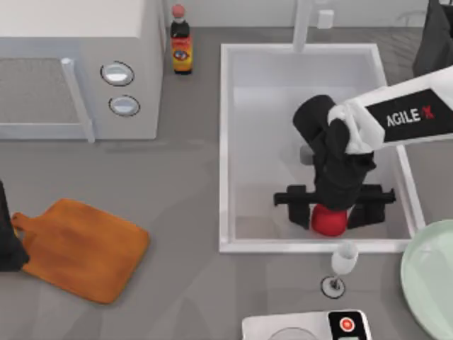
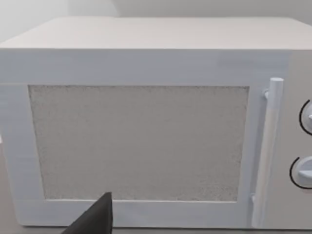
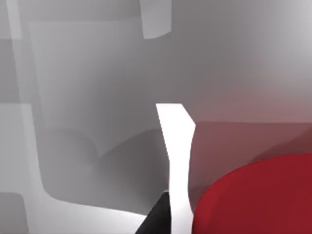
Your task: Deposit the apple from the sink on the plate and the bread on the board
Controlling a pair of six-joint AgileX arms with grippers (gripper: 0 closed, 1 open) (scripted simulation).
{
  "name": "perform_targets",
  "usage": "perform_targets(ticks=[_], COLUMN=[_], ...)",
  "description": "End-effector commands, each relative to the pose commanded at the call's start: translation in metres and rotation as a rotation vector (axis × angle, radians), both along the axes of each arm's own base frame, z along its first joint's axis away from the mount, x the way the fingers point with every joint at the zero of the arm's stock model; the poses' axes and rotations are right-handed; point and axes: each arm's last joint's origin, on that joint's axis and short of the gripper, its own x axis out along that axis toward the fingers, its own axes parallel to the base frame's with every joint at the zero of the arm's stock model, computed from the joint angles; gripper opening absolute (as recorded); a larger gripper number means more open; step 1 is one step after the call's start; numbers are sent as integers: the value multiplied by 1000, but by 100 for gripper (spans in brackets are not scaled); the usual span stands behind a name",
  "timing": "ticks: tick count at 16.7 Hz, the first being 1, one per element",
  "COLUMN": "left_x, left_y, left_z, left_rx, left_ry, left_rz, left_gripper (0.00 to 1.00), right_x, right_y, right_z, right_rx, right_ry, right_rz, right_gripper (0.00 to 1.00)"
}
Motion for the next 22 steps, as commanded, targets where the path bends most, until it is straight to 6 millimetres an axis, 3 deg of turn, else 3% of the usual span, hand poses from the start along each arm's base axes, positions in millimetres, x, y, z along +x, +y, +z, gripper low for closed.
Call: perform_targets(ticks=[2,3,10,11,14,22], left_x=[0,0,0,0,0,0], left_y=[0,0,0,0,0,0], left_z=[0,0,0,0,0,0], left_rx=[0,0,0,0,0,0], left_ry=[0,0,0,0,0,0], left_rz=[0,0,0,0,0,0], left_gripper=[100,100,100,100,100,100], right_x=[0,0,0,5,7,5], right_y=[0,0,0,1,2,1], right_z=[0,0,0,28,40,124], right_rx=[0,0,0,0,1,-1], right_ry=[0,0,0,-46,-48,-44], right_rz=[0,0,0,6,6,6], right_gripper=[2,0,0,0,0,0])
